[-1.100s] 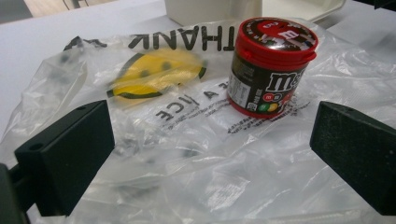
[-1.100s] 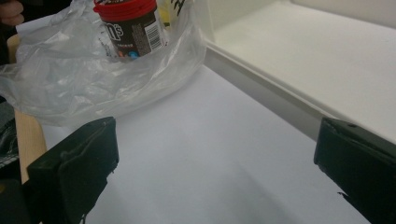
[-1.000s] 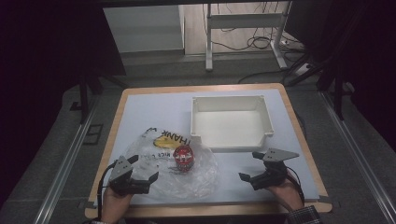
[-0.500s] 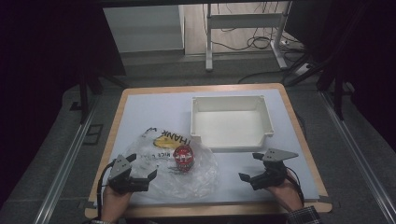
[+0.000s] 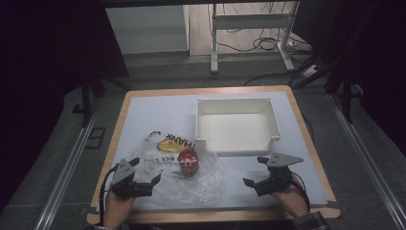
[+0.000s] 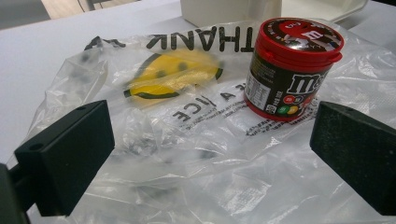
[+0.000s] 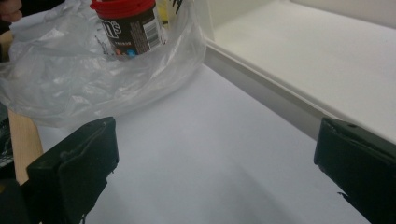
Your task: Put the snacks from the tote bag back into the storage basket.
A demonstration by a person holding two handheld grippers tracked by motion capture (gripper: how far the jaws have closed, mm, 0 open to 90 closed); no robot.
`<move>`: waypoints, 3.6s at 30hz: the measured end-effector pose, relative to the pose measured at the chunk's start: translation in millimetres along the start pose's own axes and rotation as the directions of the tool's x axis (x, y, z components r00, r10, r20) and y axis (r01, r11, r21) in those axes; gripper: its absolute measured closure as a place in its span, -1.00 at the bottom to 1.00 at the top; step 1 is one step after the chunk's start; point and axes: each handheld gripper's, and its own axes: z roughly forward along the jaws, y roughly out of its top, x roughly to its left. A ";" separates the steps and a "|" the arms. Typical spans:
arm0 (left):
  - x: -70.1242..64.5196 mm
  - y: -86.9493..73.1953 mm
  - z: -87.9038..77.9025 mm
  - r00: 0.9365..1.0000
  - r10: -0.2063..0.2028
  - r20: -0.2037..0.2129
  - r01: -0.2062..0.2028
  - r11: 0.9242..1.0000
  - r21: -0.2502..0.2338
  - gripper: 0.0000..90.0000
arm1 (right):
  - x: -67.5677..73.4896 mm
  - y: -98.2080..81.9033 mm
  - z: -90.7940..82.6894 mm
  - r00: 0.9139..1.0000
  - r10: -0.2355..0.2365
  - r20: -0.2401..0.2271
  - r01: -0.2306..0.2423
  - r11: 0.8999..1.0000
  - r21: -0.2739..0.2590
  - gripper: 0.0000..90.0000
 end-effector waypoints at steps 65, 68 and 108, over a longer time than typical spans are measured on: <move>-2.6 0.5 -1.0 1.000 0.017 0.017 -0.016 0.999 -0.050 -1.00 | 16.5 44.4 38.1 0.984 -0.050 -0.171 0.050 0.999 -0.008 -0.97; -2.8 0.4 -0.9 1.000 0.020 0.017 -0.019 0.999 -0.050 -1.00 | 17.4 46.2 40.5 0.983 -0.057 -0.173 0.057 0.998 -0.002 -0.97; -4.9 1.7 0.5 0.999 0.035 0.041 -0.034 0.999 -0.029 -1.00 | 37.3 83.8 88.8 0.977 -0.083 -0.197 0.112 0.983 0.145 -0.90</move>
